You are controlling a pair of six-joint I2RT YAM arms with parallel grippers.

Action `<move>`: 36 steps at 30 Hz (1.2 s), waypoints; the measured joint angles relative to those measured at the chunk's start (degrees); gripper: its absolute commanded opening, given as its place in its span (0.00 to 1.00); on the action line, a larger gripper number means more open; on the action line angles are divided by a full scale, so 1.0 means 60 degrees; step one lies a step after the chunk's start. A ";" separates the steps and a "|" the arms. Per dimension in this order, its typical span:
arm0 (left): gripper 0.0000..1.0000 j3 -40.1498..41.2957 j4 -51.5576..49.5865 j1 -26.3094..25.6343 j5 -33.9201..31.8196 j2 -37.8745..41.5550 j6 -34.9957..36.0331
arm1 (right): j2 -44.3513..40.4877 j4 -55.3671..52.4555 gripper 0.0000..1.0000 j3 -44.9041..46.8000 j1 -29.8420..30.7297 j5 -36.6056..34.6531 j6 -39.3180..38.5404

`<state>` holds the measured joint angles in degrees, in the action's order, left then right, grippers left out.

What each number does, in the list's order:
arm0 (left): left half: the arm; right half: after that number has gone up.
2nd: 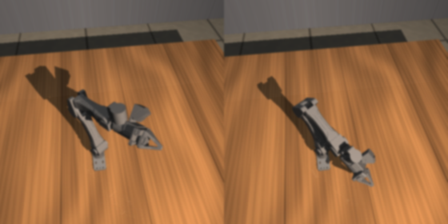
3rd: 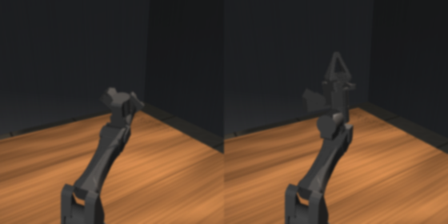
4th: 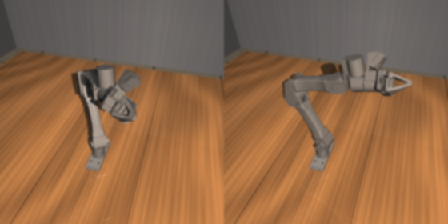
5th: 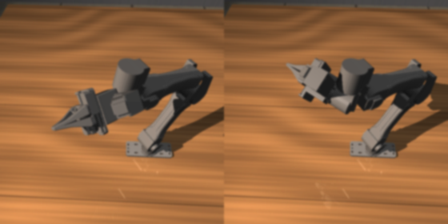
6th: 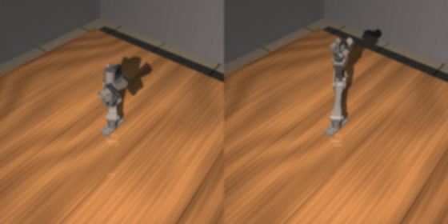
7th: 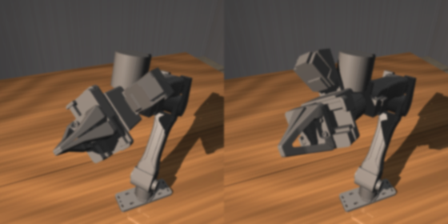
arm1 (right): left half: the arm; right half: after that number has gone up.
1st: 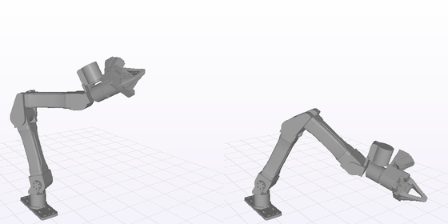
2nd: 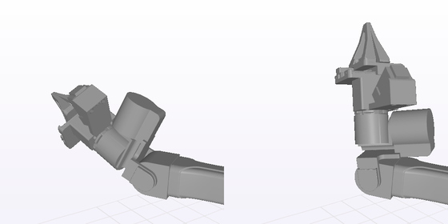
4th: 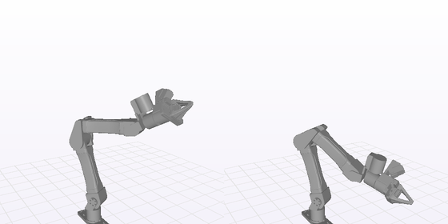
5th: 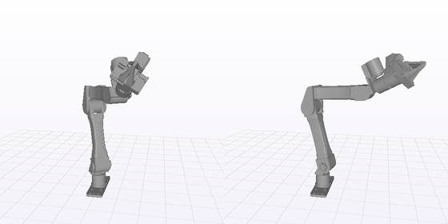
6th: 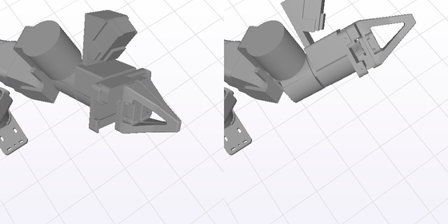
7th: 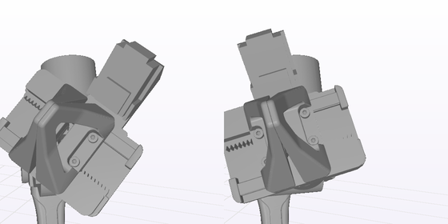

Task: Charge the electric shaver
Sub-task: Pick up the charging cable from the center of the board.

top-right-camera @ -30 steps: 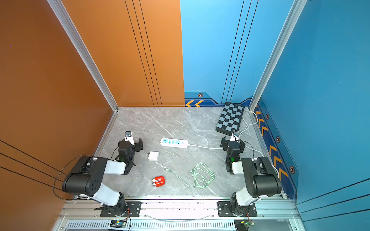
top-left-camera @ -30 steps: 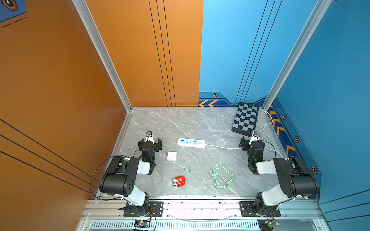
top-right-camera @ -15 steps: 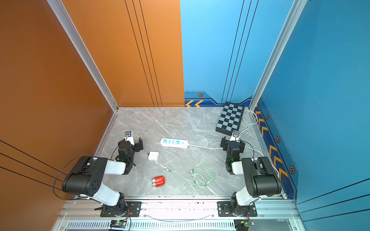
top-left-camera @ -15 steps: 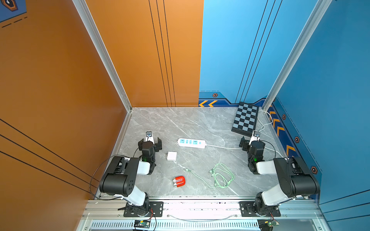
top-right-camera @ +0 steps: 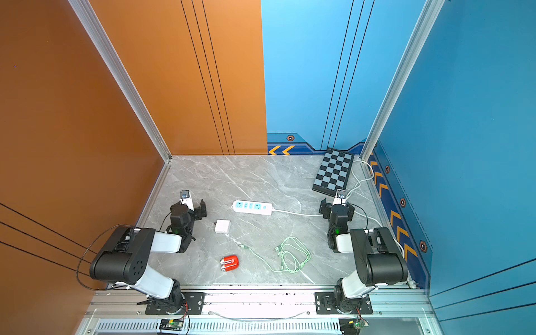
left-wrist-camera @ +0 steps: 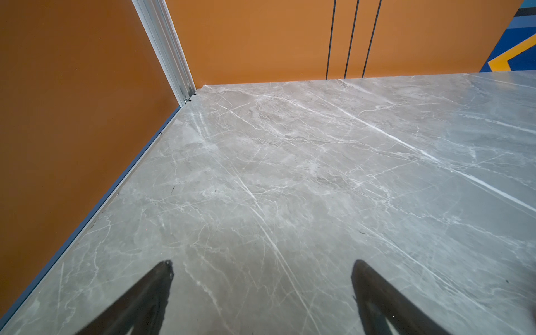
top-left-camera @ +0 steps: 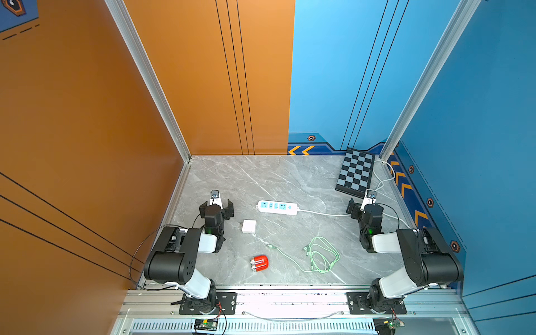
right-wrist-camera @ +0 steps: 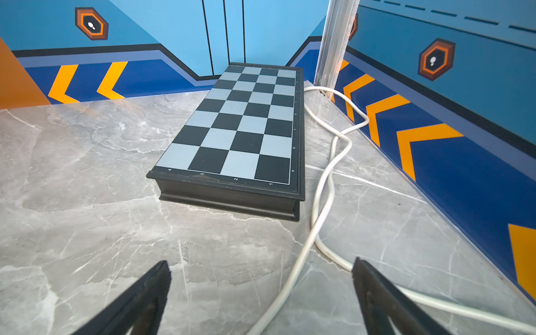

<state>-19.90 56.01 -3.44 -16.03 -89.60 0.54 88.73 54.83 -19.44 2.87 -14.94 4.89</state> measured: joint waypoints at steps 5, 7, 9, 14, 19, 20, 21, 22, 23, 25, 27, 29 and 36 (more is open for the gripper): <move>0.92 -0.0033 -0.0412 0.0025 -0.0073 0.0251 -0.0091 | -0.0426 -0.1523 0.70 -0.0561 0.0255 -0.0087 -0.0175; 0.92 -0.0135 -0.1158 -0.0007 -0.0353 0.0820 -0.0138 | -0.1104 -0.3049 0.64 -0.1297 0.0630 -0.0157 -0.0222; 0.92 -0.0444 -0.2033 -0.0153 -0.0856 0.1603 -0.0178 | -0.1792 -0.4390 0.60 -0.2189 0.1060 0.0000 -0.0233; 0.90 -0.1559 -0.4065 -0.1024 -0.1428 0.3643 -0.0852 | -0.2758 -0.7085 0.44 -0.3952 0.2852 0.1107 -0.0335; 0.81 -0.2146 -0.6360 -0.1483 -0.1100 0.4907 -0.2393 | -0.2674 -0.9457 0.24 -0.4295 0.4954 0.2554 -0.0393; 0.80 -0.2200 -0.6801 -0.1534 -0.0987 0.5049 -0.2685 | -0.2623 -0.9723 0.23 -0.4295 0.5264 0.2779 -0.0397; 0.80 -0.2280 -0.7388 -0.1585 -0.0878 0.5187 -0.2962 | -0.2550 -0.9974 0.22 -0.4295 0.5643 0.3005 -0.0346; 0.80 -0.2375 -0.7974 -0.1657 -0.0747 0.5319 -0.3202 | -0.2444 -1.0153 0.24 -0.4295 0.6073 0.3166 -0.0313; 0.80 -0.2466 -0.8488 -0.1730 -0.0627 0.5442 -0.3384 | -0.2299 -1.0265 0.28 -0.4299 0.6451 0.3315 -0.0280; 0.80 -0.2728 -0.9497 -0.1825 -0.0328 0.5701 -0.3610 | -0.1883 -1.0397 0.34 -0.4350 0.7096 0.3679 -0.0208; 0.81 -0.3122 -1.0524 -0.1869 -0.0040 0.5974 -0.3730 | -0.1344 -1.0469 0.34 -0.4470 0.7541 0.4029 -0.0142; 0.81 -0.3523 -1.1377 -0.1869 0.0284 0.6288 -0.3756 | -0.0692 -1.0495 0.32 -0.4659 0.7865 0.4324 -0.0131; 0.82 -0.4000 -1.3205 -0.1865 0.1519 0.7129 -0.3752 | 0.0962 -1.0429 0.27 -0.5435 0.8470 0.4860 -0.0066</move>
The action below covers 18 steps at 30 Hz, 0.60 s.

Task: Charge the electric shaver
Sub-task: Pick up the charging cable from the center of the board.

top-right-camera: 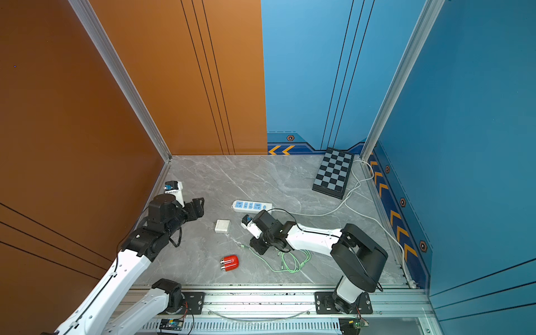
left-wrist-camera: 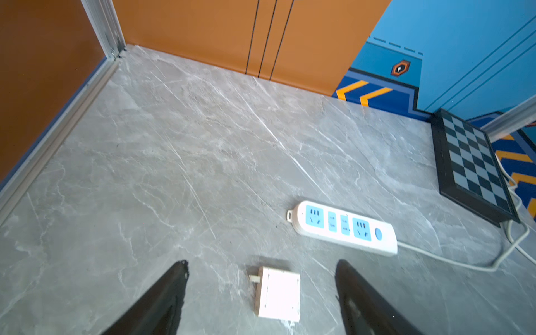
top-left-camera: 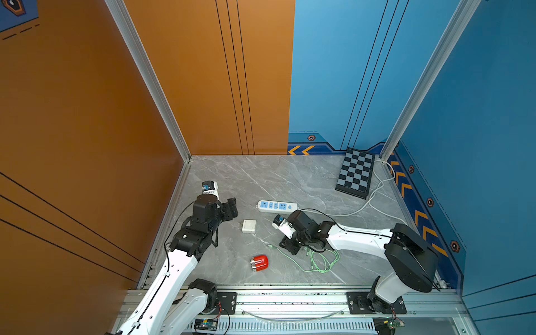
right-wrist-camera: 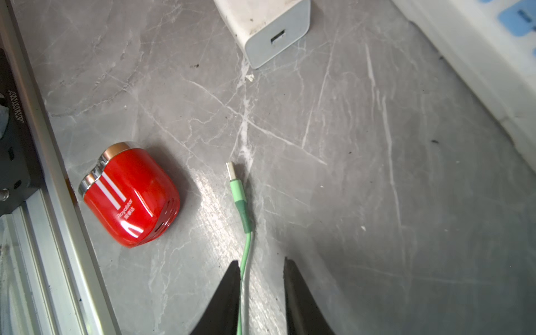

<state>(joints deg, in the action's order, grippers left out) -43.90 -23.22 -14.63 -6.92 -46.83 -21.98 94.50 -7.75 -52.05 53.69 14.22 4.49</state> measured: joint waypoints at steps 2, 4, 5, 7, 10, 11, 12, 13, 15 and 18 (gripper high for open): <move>0.82 0.0040 -0.0328 0.0018 0.0244 0.0135 -0.0033 | 0.0397 0.0004 0.27 -0.0328 0.0102 0.0040 -0.0007; 0.82 0.0193 -0.0539 0.0069 0.0459 0.0313 -0.0127 | 0.0736 0.0007 0.28 -0.0656 0.0200 0.0073 -0.0011; 0.82 0.0266 -0.0612 0.0095 0.0510 0.0379 -0.0182 | 0.0863 0.0025 0.31 -0.0780 0.0255 0.0098 -0.0015; 0.82 0.0426 -0.0780 0.0222 0.0656 0.0477 -0.0324 | 0.1104 0.0047 0.34 -0.1005 0.0375 0.0091 -0.0055; 0.82 0.0550 -0.0918 0.0488 0.0856 0.0484 -0.0514 | 0.1424 0.0058 0.34 -0.1239 0.0550 0.0058 -0.0149; 0.83 0.0568 -0.0940 0.0590 0.0962 0.0484 -0.0572 | 0.1512 0.0058 0.34 -0.1275 0.0594 0.0004 -0.0178; 0.83 0.0572 -0.0969 0.0699 0.1056 0.0484 -0.0616 | 0.1625 0.0051 0.33 -0.1319 0.0656 -0.0142 -0.0222; 0.83 0.0576 -0.0969 0.0816 0.1162 0.0484 -0.0656 | 0.1730 0.0033 0.31 -0.1351 0.0721 -0.0291 -0.0255; 0.83 0.0576 -0.0965 0.0987 0.1322 0.0484 -0.0714 | 0.1934 -0.0036 0.28 -0.1461 0.0834 -0.0667 -0.0335; 0.83 0.0576 -0.0965 0.1177 0.1559 0.0474 -0.0780 | 0.2171 -0.0033 0.21 -0.1657 0.0962 -0.1209 -0.0433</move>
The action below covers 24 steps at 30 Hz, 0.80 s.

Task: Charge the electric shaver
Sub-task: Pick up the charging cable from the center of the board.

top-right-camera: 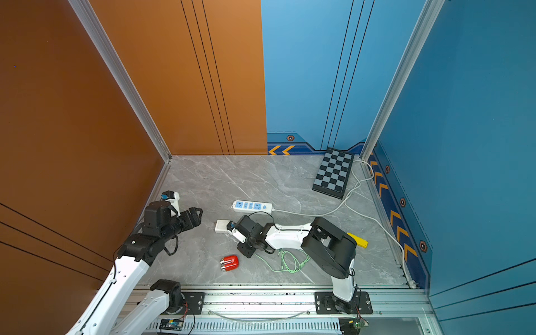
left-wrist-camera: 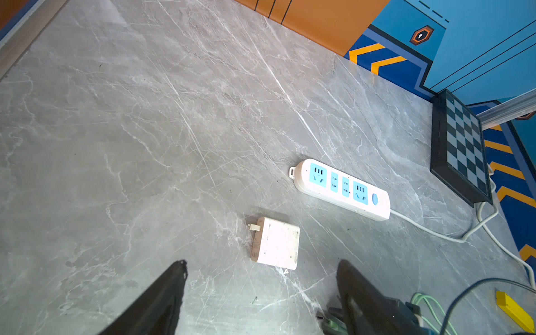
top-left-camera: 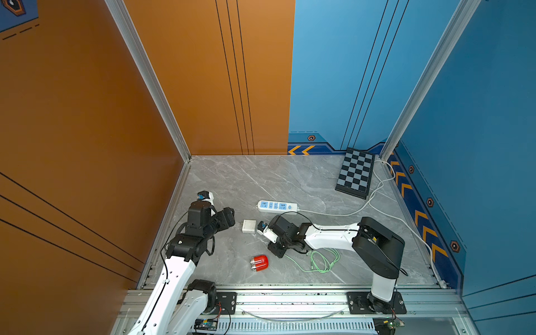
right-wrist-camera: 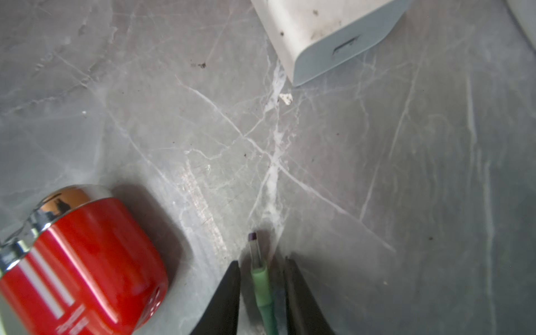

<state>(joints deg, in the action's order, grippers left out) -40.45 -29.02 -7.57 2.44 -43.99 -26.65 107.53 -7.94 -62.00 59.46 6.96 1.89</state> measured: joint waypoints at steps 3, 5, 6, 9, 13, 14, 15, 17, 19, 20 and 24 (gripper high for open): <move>0.83 0.0000 0.0000 0.0058 0.0193 -0.0062 -0.0044 | 0.0073 -0.0004 0.06 -0.0073 0.0058 -0.0277 -0.0066; 0.83 0.0000 0.0000 0.0076 0.0302 -0.0120 -0.0080 | 0.0069 0.0007 0.00 -0.0073 0.0058 -0.0372 -0.0087; 0.83 0.0000 0.0000 0.0095 0.0368 -0.0135 -0.0124 | 0.0055 0.0004 0.00 -0.0073 0.0055 -0.0426 -0.0047; 0.82 0.0000 0.0007 0.0138 0.0623 -0.0193 -0.0270 | -0.0040 -0.0004 0.00 0.0000 0.0040 -0.0474 -0.0069; 0.80 0.0000 0.0015 0.0138 0.1056 -0.0441 -0.0532 | -0.0688 -0.0098 0.00 0.0299 -0.0073 -0.0535 -0.0073; 0.79 0.0000 0.0022 0.0138 0.1195 -0.0525 -0.0637 | -0.0965 -0.0109 0.00 0.0350 -0.0142 -0.0557 -0.0076; 0.77 0.0007 0.0055 0.0124 0.1337 -0.0597 -0.0769 | -0.1297 -0.0102 0.00 0.0386 -0.0226 -0.0601 -0.0080; 0.72 0.0076 0.0244 0.0047 0.1559 -0.0674 -0.1053 | -0.1920 -0.0015 0.00 0.0452 -0.0401 -0.0637 -0.0098; 0.70 0.0226 0.0517 -0.0102 0.1727 -0.0692 -0.1330 | -0.2463 0.0240 0.00 0.0546 -0.0619 -0.0623 -0.0098; 0.69 0.0310 0.0670 -0.0229 0.1792 -0.0703 -0.1435 | -0.2656 0.0401 0.00 0.0594 -0.0747 -0.0594 -0.0095; 0.68 0.0386 0.0943 -0.0608 0.1865 -0.0900 -0.1530 | -0.2561 0.0863 0.00 0.0718 -0.1195 -0.0477 -0.0051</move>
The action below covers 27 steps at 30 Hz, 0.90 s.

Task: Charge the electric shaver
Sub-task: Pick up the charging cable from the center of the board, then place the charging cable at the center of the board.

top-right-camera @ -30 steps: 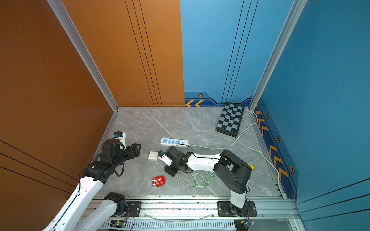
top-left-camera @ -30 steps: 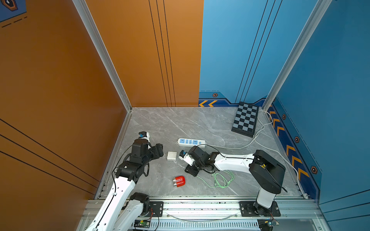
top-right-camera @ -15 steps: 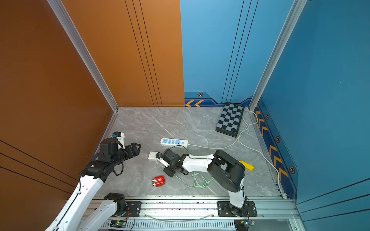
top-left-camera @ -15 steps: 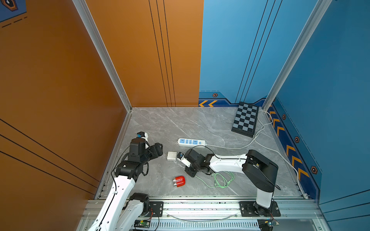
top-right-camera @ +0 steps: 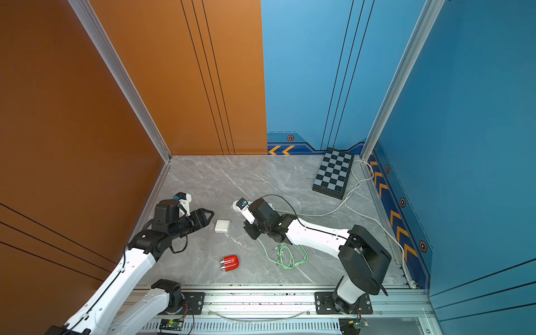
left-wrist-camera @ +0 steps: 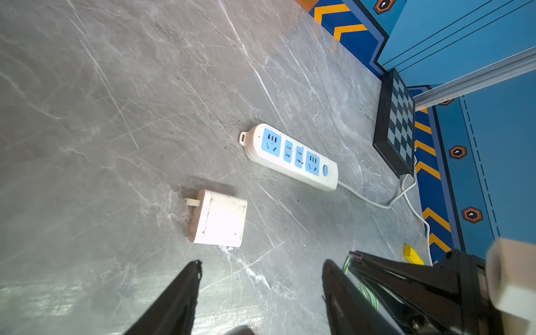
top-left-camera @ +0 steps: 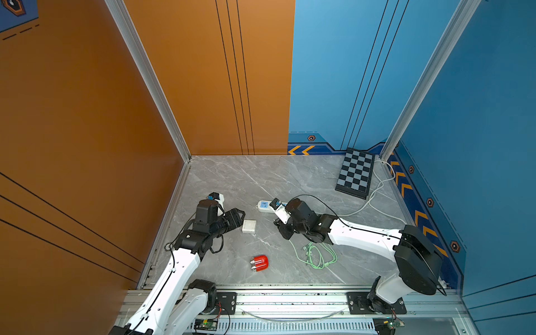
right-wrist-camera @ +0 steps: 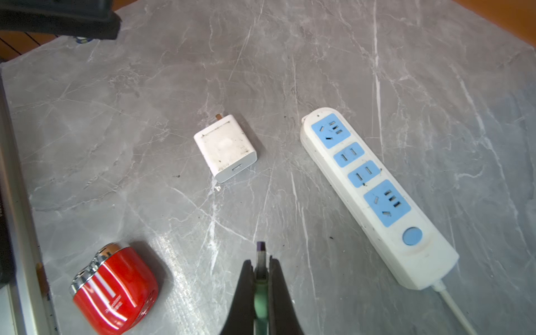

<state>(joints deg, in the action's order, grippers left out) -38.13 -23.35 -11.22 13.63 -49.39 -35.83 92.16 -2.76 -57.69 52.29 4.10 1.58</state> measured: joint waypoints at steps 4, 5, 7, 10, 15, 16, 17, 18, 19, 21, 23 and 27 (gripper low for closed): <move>0.68 0.0044 0.0069 -0.0025 -0.0018 -0.0047 0.0040 | 0.1180 0.0175 0.00 -0.0015 -0.0168 0.0066 0.0135; 0.68 0.0044 0.0073 -0.0029 -0.0029 -0.0066 0.0069 | 0.1566 0.0153 0.00 -0.0055 -0.0164 0.0076 0.0164; 0.68 0.0044 0.0073 -0.0029 -0.0062 -0.0098 0.0109 | 0.2160 0.0135 0.00 -0.0160 -0.0164 0.0106 0.0237; 0.68 0.0044 0.0073 -0.0029 -0.0142 -0.0113 0.0186 | 0.2612 0.0233 0.00 -0.0459 -0.0157 0.0171 0.0375; 0.68 0.0055 0.0073 -0.0025 -0.0204 -0.0120 0.0295 | 0.2787 0.0229 0.28 -0.0732 -0.0157 0.0204 0.0641; 0.68 0.0055 0.0073 -0.0029 -0.0226 -0.0135 0.0321 | 0.2783 0.0215 0.33 -0.0729 -0.0157 0.0200 0.0714; 0.68 0.0055 0.0073 -0.0029 -0.0233 -0.0157 0.0331 | 0.2779 0.0215 0.37 -0.0710 -0.0157 0.0193 0.0758; 0.68 0.0055 0.0073 -0.0029 -0.0233 -0.0178 0.0339 | 0.2765 0.0219 0.38 -0.0681 -0.0157 0.0200 0.0776; 0.68 0.0055 0.0073 -0.0029 -0.0237 -0.0208 0.0361 | 0.2707 0.0215 0.39 -0.0594 -0.0157 0.0193 0.0809; 0.68 0.0055 0.0073 -0.0029 -0.0233 -0.0273 0.0404 | 0.2466 0.0157 0.39 -0.0335 -0.0157 0.0164 0.0867; 0.68 0.0055 0.0073 -0.0029 -0.0237 -0.0350 0.0433 | 0.2106 0.0117 0.37 -0.0036 -0.0157 0.0120 0.0976; 0.68 0.0055 0.0073 -0.0029 -0.0237 -0.0415 0.0481 | 0.1632 0.0127 0.31 0.0244 -0.0157 0.0095 0.1162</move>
<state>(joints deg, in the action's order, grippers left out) -37.80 -22.92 -11.40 12.21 -51.88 -32.95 101.95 -2.00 -56.23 51.35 4.67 8.56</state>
